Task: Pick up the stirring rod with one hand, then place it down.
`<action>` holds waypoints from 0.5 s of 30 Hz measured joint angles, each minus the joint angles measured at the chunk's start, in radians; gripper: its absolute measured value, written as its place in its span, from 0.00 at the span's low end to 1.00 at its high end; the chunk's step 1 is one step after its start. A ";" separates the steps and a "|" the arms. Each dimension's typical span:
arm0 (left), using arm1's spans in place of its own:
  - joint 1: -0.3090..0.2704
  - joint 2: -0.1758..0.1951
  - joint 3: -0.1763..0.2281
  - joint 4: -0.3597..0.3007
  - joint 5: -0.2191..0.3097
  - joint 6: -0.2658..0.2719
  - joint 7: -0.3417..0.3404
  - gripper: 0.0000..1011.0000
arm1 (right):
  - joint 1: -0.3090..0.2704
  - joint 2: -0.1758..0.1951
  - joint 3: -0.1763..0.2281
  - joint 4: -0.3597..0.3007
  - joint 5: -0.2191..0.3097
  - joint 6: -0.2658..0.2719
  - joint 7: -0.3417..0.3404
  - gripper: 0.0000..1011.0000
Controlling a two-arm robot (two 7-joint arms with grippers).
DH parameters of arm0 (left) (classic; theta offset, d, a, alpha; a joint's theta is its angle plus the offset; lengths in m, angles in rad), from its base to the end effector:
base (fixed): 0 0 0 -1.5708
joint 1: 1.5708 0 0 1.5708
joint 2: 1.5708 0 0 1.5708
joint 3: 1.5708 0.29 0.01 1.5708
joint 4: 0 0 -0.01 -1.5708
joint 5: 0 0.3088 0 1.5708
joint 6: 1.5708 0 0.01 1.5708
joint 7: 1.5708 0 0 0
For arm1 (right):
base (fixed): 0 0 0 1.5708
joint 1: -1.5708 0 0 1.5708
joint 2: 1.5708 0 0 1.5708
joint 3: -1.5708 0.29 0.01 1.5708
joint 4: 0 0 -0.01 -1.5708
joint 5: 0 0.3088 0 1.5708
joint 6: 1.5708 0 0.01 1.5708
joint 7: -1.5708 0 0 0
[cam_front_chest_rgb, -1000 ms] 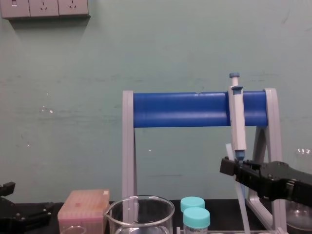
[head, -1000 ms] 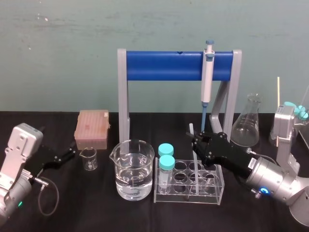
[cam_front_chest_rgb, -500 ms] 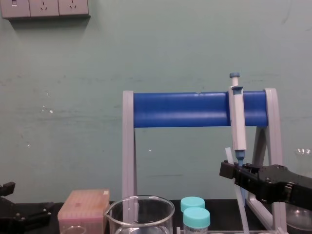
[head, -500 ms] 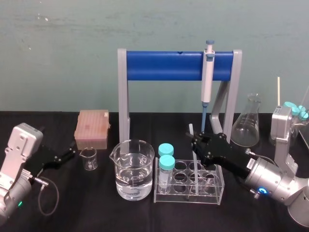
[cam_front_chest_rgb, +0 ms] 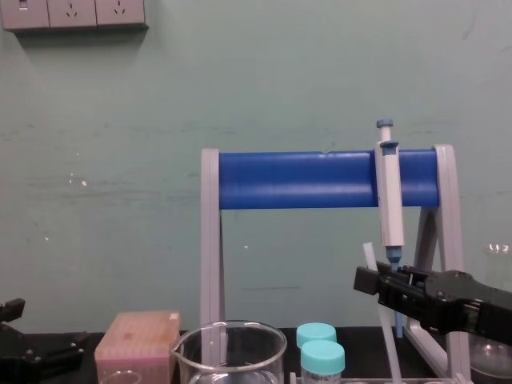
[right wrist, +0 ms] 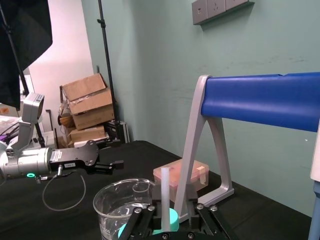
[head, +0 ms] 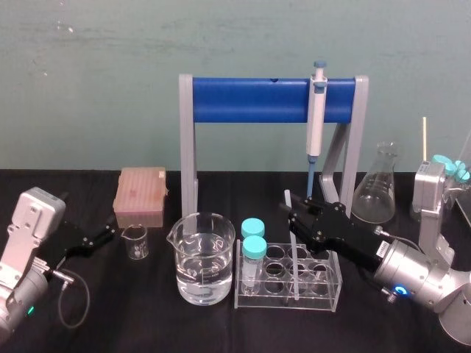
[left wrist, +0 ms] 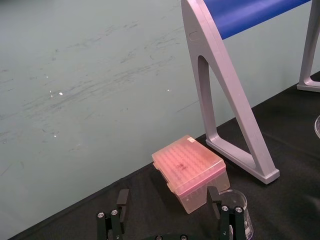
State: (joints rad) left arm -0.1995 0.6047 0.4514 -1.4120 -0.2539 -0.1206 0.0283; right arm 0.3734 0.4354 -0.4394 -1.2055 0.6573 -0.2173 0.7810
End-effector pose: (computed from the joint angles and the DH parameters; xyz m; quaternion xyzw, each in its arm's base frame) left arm 0.3581 0.0827 -0.3023 0.1415 -0.1325 0.5799 0.7913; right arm 0.4130 -0.0572 -0.2971 0.0656 -0.0024 -0.2935 0.9537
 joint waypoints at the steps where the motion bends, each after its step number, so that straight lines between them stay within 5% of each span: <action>1: 0.000 0.000 0.000 0.000 0.000 0.000 0.000 0.99 | 0.000 0.000 0.000 0.000 0.000 0.000 0.000 0.31; 15: 0.000 0.000 0.000 0.000 0.000 0.000 0.000 0.99 | -0.001 0.001 0.000 -0.001 0.001 0.000 0.000 0.75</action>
State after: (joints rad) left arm -0.1995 0.6047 0.4514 -1.4120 -0.2539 -0.1206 0.0283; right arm 0.3728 0.4362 -0.4394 -1.2065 0.6583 -0.2170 0.7812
